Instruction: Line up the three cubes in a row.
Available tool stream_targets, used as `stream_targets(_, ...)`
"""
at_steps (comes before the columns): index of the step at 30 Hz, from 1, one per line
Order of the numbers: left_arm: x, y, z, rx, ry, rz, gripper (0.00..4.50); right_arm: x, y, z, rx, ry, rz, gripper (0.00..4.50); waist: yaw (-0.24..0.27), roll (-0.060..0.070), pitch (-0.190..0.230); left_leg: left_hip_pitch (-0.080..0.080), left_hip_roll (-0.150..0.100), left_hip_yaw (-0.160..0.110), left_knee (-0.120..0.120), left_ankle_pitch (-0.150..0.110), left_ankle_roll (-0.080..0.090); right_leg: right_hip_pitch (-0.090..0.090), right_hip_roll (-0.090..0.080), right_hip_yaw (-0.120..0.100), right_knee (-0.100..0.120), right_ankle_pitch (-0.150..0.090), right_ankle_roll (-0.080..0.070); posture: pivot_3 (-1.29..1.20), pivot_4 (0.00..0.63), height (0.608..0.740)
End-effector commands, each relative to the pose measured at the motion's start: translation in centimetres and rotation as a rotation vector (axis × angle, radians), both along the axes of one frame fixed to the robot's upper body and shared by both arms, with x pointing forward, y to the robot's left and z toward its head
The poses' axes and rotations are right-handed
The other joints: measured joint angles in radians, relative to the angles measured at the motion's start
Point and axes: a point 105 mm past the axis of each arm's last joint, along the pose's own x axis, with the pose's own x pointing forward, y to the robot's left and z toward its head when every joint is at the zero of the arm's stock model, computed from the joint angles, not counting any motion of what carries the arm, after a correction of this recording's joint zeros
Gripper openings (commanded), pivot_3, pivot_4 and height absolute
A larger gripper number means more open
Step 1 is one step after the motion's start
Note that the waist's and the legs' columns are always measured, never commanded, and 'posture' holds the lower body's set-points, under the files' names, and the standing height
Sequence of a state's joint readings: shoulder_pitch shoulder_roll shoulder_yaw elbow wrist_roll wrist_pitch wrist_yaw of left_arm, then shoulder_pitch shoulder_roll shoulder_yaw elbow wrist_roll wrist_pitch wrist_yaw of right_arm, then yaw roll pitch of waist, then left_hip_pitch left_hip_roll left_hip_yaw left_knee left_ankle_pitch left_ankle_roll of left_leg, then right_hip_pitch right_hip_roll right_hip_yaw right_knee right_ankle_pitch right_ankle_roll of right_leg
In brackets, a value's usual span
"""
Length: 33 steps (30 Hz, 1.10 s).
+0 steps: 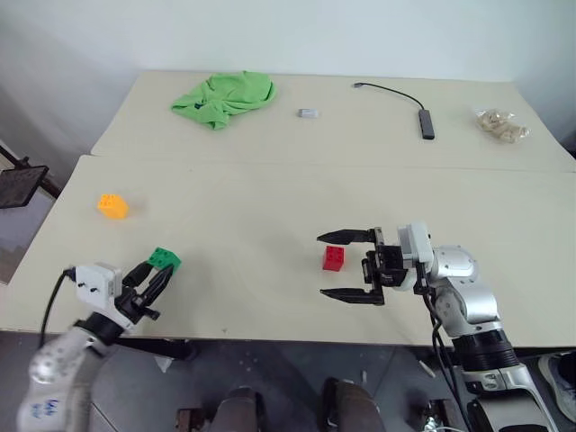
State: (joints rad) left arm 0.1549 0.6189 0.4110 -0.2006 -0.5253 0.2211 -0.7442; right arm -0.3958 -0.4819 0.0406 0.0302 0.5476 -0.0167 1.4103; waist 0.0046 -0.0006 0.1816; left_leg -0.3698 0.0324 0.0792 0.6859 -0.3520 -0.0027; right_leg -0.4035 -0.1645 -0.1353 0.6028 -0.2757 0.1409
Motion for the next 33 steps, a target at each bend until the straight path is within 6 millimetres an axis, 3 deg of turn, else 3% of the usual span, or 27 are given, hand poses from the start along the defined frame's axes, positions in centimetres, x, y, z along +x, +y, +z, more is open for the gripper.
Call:
stream_targets(1, 0.5, -0.9, 3.4, 0.077, -0.016, -0.34, 1.48, -0.1, -2.4, 0.7, -0.015, -0.026, -0.095, 4.5, 0.01, 0.0, 0.0, 0.0, 0.0, 0.001, 0.0, 0.0, 0.0, -0.001, 0.0, 0.0, 0.0, 0.0, 0.0, 0.0, 0.15, 0.74)
stream_targets(3, 1.7, -2.8, 4.1, 0.138, 0.005, -0.528, 1.48, -0.1, -4.1, 0.2, -0.059, -0.02, -0.158, 4.5, 0.014, 0.001, 0.0, -0.001, 0.0, 0.002, 0.0, 0.0, 0.0, -0.002, 0.0, 0.001, 0.0, 0.0, 0.0, 0.0, 0.15, 0.74)
stream_targets(8, 5.6, -8.5, 3.3, 0.248, 0.018, -0.87, 1.48, -0.2, -7.8, -1.2, -0.132, -0.002, -0.317, 4.5, 0.019, 0.001, 0.0, 0.001, -0.001, 0.006, 0.0, 0.0, 0.001, -0.001, 0.0, 0.001, 0.0, 0.001, 0.001, 0.0, 0.15, 0.74)
stream_targets(12, 8.0, -12.7, 1.9, 0.282, 0.061, -1.007, 1.48, -0.7, -8.9, -1.3, -0.145, 0.0, -0.384, 4.5, 0.007, -0.002, 0.001, 0.0, -0.001, 0.009, -0.001, 0.0, 0.001, -0.003, 0.0, 0.001, 0.0, 0.001, 0.002, 0.0, 0.15, 0.74)
stream_targets(15, 9.1, -14.4, 1.1, 0.304, 0.064, -1.035, 1.48, -1.6, -8.9, -1.1, -0.146, 0.011, -0.392, 4.5, -0.008, -0.002, 0.001, 0.0, -0.001, 0.011, -0.002, 0.0, 0.001, -0.005, 0.0, 0.001, 0.0, 0.001, 0.002, 0.0, 0.15, 0.74)
stream_targets(19, 9.1, -15.0, -0.6, 0.332, 0.086, -1.07, 1.48, -3.7, -8.5, -1.4, -0.137, 0.041, -0.421, 4.5, -0.006, -0.002, 0.001, 0.0, 0.0, 0.011, -0.003, 0.0, 0.001, -0.006, 0.0, 0.001, 0.0, 0.001, 0.002, 0.0, 0.15, 0.74)
stream_targets(27, 10.5, -15.3, 0.0, 0.278, 0.025, -0.977, 1.48, -4.2, -7.5, -1.0, -0.096, 0.033, -0.438, 4.5, -0.002, -0.004, 0.001, -0.001, 0.0, 0.011, 0.005, -0.001, 0.003, -0.004, 0.0, 0.004, 0.001, 0.002, 0.002, 0.0, 0.15, 0.74)
stream_targets(33, 10.5, -14.7, 0.6, 0.259, 0.005, -0.962, 3.38, -3.4, -7.1, -0.7, -0.092, 0.04, -0.396, 4.5, -0.002, -0.004, 0.001, -0.001, 0.0, 0.011, 0.006, -0.002, 0.004, -0.004, 0.0, 0.004, 0.002, 0.003, 0.002, 0.0, 0.15, 0.74)
